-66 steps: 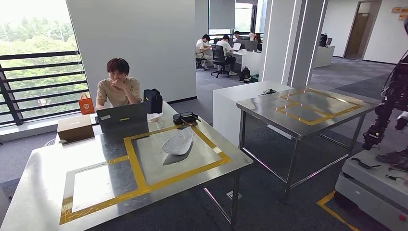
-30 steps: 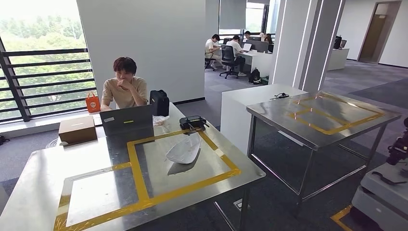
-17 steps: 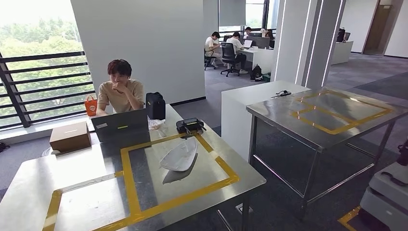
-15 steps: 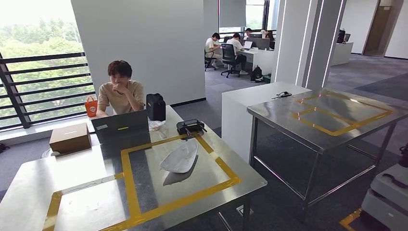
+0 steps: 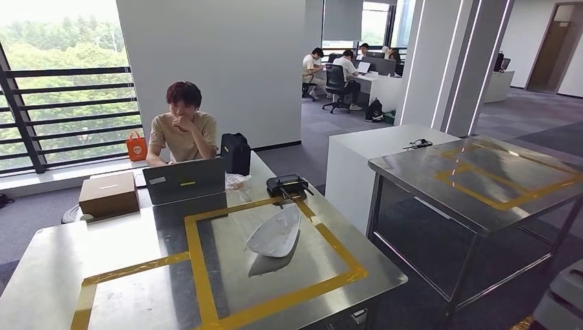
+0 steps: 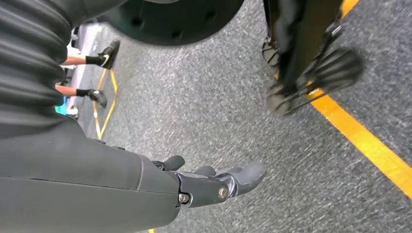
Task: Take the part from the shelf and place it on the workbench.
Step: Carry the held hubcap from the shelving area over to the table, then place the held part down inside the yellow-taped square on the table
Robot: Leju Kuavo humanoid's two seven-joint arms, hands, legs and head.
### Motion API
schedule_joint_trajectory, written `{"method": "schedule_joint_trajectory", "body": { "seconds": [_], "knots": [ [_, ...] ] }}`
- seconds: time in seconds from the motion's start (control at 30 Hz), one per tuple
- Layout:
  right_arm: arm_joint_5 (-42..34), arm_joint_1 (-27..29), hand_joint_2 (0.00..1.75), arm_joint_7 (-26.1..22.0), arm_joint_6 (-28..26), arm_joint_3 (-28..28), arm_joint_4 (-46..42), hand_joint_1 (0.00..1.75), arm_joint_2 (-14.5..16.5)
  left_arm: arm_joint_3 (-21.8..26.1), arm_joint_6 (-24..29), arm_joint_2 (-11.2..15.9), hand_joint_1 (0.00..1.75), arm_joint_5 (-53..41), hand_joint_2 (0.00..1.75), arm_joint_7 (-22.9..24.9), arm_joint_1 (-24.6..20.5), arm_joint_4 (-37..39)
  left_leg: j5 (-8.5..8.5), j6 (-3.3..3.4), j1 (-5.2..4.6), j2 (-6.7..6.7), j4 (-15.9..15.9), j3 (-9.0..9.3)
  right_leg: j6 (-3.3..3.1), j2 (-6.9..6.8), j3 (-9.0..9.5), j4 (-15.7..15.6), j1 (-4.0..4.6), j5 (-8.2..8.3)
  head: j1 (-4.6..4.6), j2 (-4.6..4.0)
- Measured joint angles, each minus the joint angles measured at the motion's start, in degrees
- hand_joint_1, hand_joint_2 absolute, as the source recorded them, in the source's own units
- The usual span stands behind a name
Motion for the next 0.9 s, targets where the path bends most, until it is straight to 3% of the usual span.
{"method": "schedule_joint_trajectory", "body": {
  "seconds": [0.07,0.13,0.23,0.3,0.43,0.47,0.5,0.57,0.63,0.73,0.8,0.83,0.9],
  "knots": [
    [0.0,0.2,1.75,-0.1,0.0,0.0,0.0,0.0,-0.1,0.0,0.0,-0.1,1.75,-0.1,1.75,0.0,0.0,0.0,-1.0,-0.13,-0.17,-0.1,0.0,1.31,-0.98,0.06,1.62,-7.4,0.48,5.77,-0.02,0.0],
    [0.0,0.2,1.75,-0.2,0.0,0.0,0.0,0.0,-0.2,-0.1,0.0,-0.1,1.75,-0.2,1.75,0.0,-0.1,0.1,-1.85,-0.65,-0.3,-0.25,-0.1,1.92,-1.74,0.25,2.81,-11.9,0.96,8.07,-0.05,0.0],
    [0.0,0.1,1.75,-0.3,0.0,0.0,0.0,0.0,-0.2,-0.1,0.0,-0.1,1.75,-0.4,1.75,0.1,-0.1,0.3,-2.02,-1.76,-0.38,-0.39,0.3,2.6,-2.44,0.39,4.07,-13.2,0.82,8.4,-0.11,0.0],
    [0.0,0.1,1.75,-0.3,-0.1,0.0,0.0,0.0,-0.1,-0.1,-0.1,0.2,1.75,-0.4,1.75,0.0,-0.4,0.5,-2.68,-2.23,-0.33,-0.3,2.9,1.84,-2.92,0.31,5.31,-13.8,0.43,8.5,-0.2,0.0],
    [-0.1,-0.1,1.75,-0.2,-0.1,0.0,0.0,0.0,0.0,-0.1,-0.2,0.2,1.75,-0.5,1.75,0.0,-0.9,1.4,-7.06,-3.44,0.17,-0.18,14.3,-6.11,-3.22,0.34,6.38,-14.0,0.13,7.6,-0.37,0.0],
    [-0.1,-0.1,1.75,0.0,-0.2,0.0,0.0,0.0,0.0,-0.2,-0.2,0.2,1.75,-0.5,1.75,0.0,-0.9,1.6,-6.63,-3.59,0.32,-0.17,14.7,-7.07,-3.12,0.37,6.73,-14.0,0.09,7.26,-0.38,0.0],
    [-0.2,0.0,1.75,0.2,-0.3,-0.1,0.0,0.0,0.0,-0.3,-0.2,0.2,1.75,-0.6,1.75,0.0,-1.0,1.9,-4.82,-3.7,0.45,-0.15,13.0,-7.04,-2.97,0.38,7.2,-13.9,0.01,6.89,-0.38,0.0],
    [-0.4,0.1,1.75,0.4,-0.4,-0.1,0.0,0.0,0.0,-0.6,-0.3,0.2,1.75,-0.8,1.75,-0.1,-1.4,2.7,0.49,-3.88,0.67,-0.11,6.2,-5.12,-2.46,0.4,8.1,-13.7,-0.17,6.04,-0.38,0.0],
    [-0.5,0.0,1.75,0.6,-0.4,-0.1,0.0,0.0,0.0,-1.0,-0.3,0.2,1.75,-1.0,1.75,-0.2,-2.1,3.6,2.3,-3.54,0.56,0.17,1.1,-3.83,-1.79,0.4,8.29,-13.4,-0.13,5.37,-0.44,0.0],
    [-0.6,-0.1,1.75,0.8,-0.5,-0.2,0.0,0.0,0.0,-1.6,-0.2,0.1,1.75,-1.3,1.75,-0.2,-2.8,4.7,2.32,-2.0,0.46,0.39,0.5,-3.58,-0.74,0.33,8.22,-13.3,0.1,4.66,-0.4,0.02],
    [-0.6,-0.1,1.75,0.9,-0.5,-0.2,0.0,0.0,0.0,-1.9,-0.2,0.1,1.75,-1.6,1.75,-0.3,-3.3,5.3,2.34,-1.22,0.67,0.38,0.4,-3.18,-0.17,0.24,7.6,-11.3,0.09,3.55,-0.3,0.04],
    [-0.6,-0.1,1.75,0.9,-0.6,-0.2,0.0,0.0,0.0,-2.1,-0.2,0.1,1.75,-1.8,1.75,-0.2,-3.7,5.6,2.23,-0.91,0.71,0.42,0.4,-2.94,0.07,0.2,6.27,-8.7,0.06,2.35,-0.22,0.06],
    [-0.6,-0.1,1.75,0.9,-0.6,-0.2,0.0,0.0,0.0,-2.9,-1.0,0.0,1.75,-2.5,1.75,0.5,-4.7,7.0,1.89,-0.4,0.53,0.49,0.4,-2.66,0.25,0.13,1.69,-0.9,0.04,-0.57,-0.13,0.07]
  ]
}}
